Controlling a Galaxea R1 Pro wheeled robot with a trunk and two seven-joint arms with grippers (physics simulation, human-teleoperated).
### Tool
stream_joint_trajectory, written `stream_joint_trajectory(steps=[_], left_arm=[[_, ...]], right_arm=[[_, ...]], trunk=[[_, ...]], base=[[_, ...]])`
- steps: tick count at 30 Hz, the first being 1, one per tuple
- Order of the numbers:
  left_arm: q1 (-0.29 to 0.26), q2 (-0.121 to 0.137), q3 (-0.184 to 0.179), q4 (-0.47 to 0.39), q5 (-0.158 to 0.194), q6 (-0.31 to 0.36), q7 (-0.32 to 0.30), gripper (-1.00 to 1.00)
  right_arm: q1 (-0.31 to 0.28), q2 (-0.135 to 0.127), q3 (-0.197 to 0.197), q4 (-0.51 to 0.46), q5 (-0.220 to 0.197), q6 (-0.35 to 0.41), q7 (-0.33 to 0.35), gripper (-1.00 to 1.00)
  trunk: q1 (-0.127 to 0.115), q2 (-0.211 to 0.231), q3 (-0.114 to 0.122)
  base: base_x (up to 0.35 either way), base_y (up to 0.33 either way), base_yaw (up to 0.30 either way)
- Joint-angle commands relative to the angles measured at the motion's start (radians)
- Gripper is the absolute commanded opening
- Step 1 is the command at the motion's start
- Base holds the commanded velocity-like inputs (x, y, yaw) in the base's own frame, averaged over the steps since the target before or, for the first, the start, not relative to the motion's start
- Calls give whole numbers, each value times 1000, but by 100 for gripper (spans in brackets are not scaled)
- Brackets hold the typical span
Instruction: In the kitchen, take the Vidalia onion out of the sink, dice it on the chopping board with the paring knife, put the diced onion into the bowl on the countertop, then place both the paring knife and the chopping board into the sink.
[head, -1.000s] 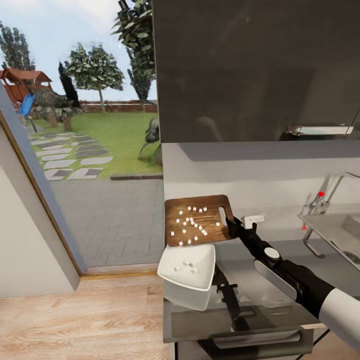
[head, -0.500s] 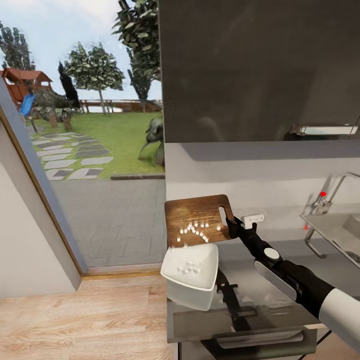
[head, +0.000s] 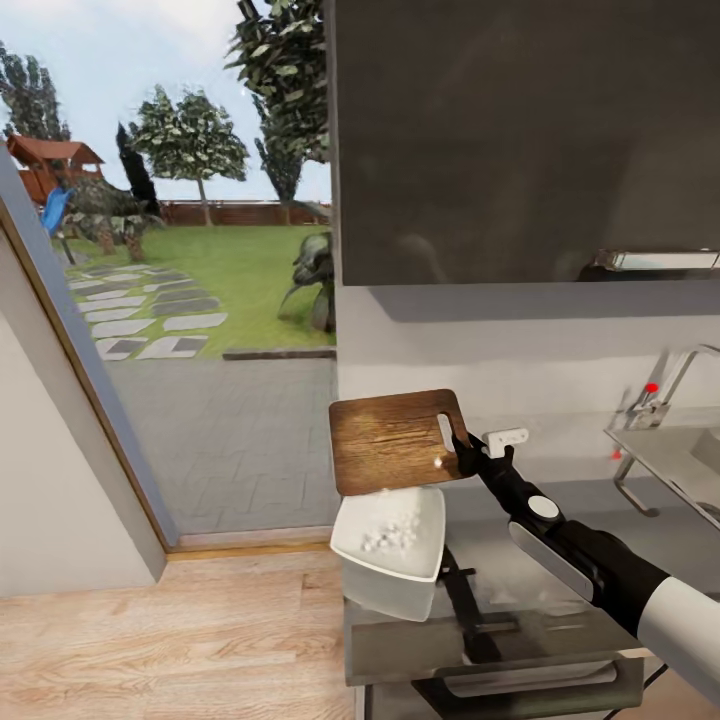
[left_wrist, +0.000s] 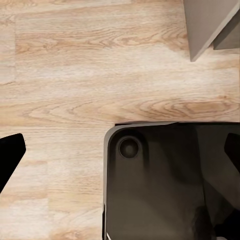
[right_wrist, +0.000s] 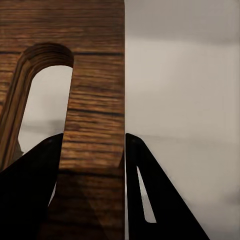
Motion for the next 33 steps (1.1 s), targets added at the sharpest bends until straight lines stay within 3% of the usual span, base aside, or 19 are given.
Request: stream_joint_trajectory(steps=[1,12,21,30,33], left_arm=[[0,1,-9,-2,3,-1,9,100],[0,1,-9,-2,4,-1,9,100],[0,1,-9,-2,3,-1,9,100],[0,0,-9,-2,3,0,11,100],[0,-2,-9,-1,3,-1,11,100]], right_arm=[[-2,-1,6,-1,-10,-8,-6,-100],[-2,-1,6,-1,-10,-8,-7,-100],[-2,-1,6,-1,-10,-8,-7,-100],[-2,-3,4,-1,-16,-8,-5,-100],[-2,-3,4,-1,-19,-6,28,-100]], trunk=[[1,-2,-2],[1,-2,-2],[1,-2,-2],[1,-2,-2],[1,-2,-2]], base=[[0,10,0],[0,148,0],[0,8,0],[0,-262,0],[0,-316,0]])
